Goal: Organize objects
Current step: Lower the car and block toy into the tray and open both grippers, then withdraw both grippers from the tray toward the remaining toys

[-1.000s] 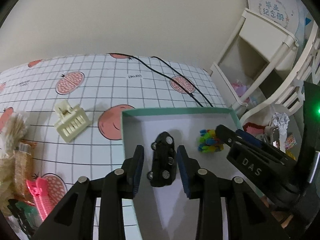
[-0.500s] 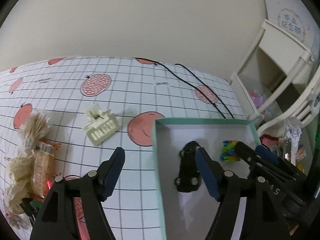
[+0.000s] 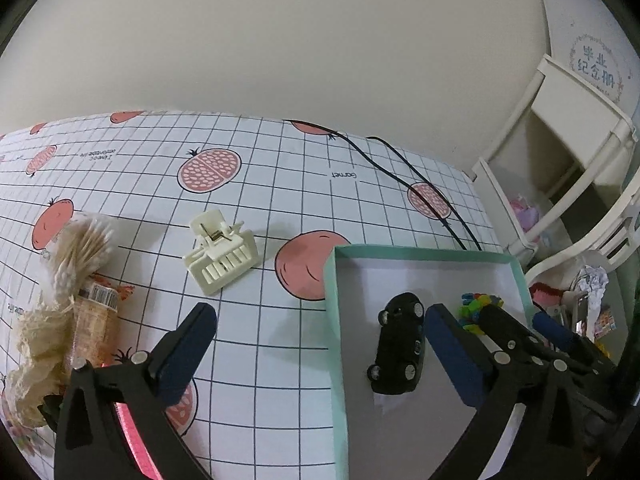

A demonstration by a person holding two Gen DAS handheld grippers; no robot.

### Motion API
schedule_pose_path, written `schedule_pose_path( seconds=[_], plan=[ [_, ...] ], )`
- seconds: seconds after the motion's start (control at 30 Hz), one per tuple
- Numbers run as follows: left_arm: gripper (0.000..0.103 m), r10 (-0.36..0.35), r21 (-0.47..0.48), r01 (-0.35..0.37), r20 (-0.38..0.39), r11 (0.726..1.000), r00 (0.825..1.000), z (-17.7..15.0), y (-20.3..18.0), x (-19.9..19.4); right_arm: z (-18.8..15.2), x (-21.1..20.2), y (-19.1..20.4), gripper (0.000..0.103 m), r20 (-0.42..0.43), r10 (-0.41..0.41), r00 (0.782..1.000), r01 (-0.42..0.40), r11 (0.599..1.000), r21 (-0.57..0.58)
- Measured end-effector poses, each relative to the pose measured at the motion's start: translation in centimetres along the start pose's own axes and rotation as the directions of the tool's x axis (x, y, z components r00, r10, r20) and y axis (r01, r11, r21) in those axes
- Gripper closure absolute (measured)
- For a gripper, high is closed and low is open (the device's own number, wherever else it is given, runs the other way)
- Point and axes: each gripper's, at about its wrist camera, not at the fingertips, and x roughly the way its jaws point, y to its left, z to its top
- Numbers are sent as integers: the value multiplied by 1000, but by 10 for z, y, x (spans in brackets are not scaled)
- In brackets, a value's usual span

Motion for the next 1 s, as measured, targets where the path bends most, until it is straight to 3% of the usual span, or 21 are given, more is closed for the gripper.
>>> schedule_pose_path(
  seconds=[0.53, 1.0],
  plan=[
    [0, 24, -12, -23, 31, 1000, 999, 2, 9, -15, 0, -9, 0, 0, 1, -10, 1000, 10, 1000, 2],
    [0, 34, -21, -32, 97, 999, 995, 8, 33, -93, -4, -67, 36, 0, 21, -15, 1000, 15, 1000, -25]
  ],
)
